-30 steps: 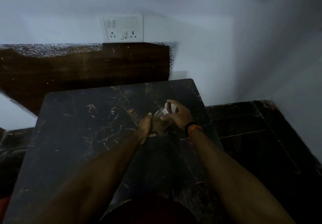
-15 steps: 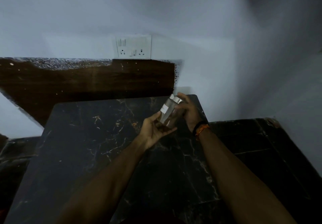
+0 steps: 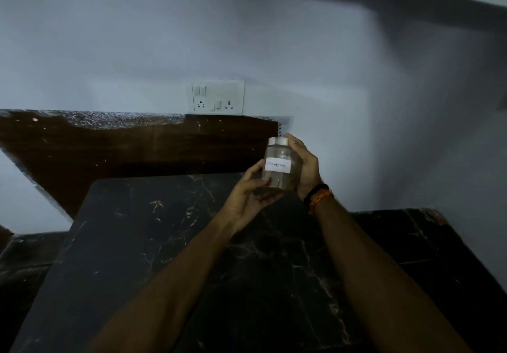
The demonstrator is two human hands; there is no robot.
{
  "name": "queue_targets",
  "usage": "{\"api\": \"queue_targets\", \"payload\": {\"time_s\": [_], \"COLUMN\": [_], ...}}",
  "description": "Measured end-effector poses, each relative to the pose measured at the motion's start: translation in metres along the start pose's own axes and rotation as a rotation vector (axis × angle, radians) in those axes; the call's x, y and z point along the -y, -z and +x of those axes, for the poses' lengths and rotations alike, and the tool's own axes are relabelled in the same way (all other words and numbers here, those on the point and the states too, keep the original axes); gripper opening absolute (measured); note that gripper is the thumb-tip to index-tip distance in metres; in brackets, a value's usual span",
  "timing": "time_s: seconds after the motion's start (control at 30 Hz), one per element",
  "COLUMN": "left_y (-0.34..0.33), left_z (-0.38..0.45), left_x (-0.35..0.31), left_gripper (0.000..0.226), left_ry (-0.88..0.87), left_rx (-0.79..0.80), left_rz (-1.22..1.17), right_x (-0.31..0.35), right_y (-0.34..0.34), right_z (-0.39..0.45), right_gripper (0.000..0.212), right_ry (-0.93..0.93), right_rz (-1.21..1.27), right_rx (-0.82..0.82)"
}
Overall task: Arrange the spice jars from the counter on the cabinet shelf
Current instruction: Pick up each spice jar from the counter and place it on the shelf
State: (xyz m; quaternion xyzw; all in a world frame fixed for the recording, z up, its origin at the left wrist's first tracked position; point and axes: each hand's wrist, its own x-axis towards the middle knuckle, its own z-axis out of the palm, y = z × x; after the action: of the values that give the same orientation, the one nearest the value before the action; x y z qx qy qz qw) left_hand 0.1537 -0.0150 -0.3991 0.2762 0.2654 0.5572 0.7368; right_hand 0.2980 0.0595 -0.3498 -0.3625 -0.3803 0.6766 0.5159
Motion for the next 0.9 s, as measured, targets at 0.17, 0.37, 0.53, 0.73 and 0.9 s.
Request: {"api": "queue_targets", "payload": {"time_s": [0.17, 0.37, 0.53, 0.73, 0.9], "left_y": [-0.018, -0.04, -0.065, -0.098, -0.125], "left_z": [0.008, 0.021, 0.038, 0.063, 0.08], "left_x": [-0.022, -0.05, -0.082, -0.121, -0.151], "left_gripper": [0.072, 0.08, 0.076, 0.074, 0.075], "left_ry": [-0.054, -0.1, -0.141, -0.198, -0.261], "left_rx": [0.04, 0.07, 0.128, 0.193, 0.207], "left_rz": [0.053, 0.135, 0.234, 0.318, 0.354], "right_x": [0.023, 0.056, 0.092, 0.142, 0.182], "right_y": [-0.008, -0.02, -0.031, -0.047, -0.061], "right_z": [0.002, 0.006, 0.009, 0.019, 0.03], "right_gripper": [0.051, 0.041, 0.04, 0.046, 0.044], "right_ry": [0.053, 0.142, 0.224, 0.349, 0.427], "right_rz": [0.029, 0.01, -0.022, -0.067, -0.106], "right_rx": [0.027, 0.01, 0.019, 0.008, 0.01]}}
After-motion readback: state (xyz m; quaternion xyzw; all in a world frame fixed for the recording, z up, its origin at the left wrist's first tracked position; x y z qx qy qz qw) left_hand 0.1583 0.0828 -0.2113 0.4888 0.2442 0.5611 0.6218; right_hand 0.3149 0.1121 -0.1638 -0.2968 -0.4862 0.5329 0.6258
